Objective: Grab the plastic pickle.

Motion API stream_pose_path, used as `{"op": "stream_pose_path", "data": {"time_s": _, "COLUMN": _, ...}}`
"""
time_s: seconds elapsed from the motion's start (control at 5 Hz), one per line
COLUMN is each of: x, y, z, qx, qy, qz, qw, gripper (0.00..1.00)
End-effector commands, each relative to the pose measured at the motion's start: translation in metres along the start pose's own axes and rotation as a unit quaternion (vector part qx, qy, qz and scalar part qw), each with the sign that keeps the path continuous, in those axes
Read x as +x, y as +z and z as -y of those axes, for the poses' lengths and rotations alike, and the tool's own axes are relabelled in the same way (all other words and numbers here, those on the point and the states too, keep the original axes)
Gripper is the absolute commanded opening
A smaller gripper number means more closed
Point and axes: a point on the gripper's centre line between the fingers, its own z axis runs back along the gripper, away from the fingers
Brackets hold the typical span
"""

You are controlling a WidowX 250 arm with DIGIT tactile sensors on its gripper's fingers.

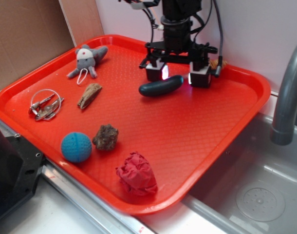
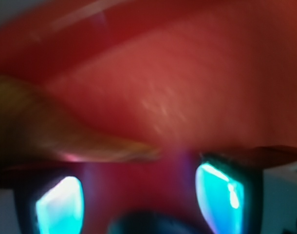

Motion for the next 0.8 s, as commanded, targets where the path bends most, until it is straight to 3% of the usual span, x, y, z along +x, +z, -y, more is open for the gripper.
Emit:
{"op": "stream_pose_path", "data": {"time_s": 0.0, "x": -0.011, "y": 0.005, "z": -0.040, "qx": -0.011, "qy": -0.014, "qz": 0.007, "qw": 1.000, "gripper": 0.00}}
{"op": "stream_pose_path", "data": {"time_s": 0.2, "x": -0.019, "y": 0.029, "z": -0.057, "qx": -0.049, "qy": -0.053, "qz": 0.037, "qw": 0.997, "gripper": 1.00}}
{"op": "stream_pose_path", "data": {"time_s": 0.6, "x": -0.025, "y": 0.063, "z": -0.080, "qx": -0.108, "qy": -0.206, "qz": 0.106, "qw": 0.967, "gripper": 1.00}}
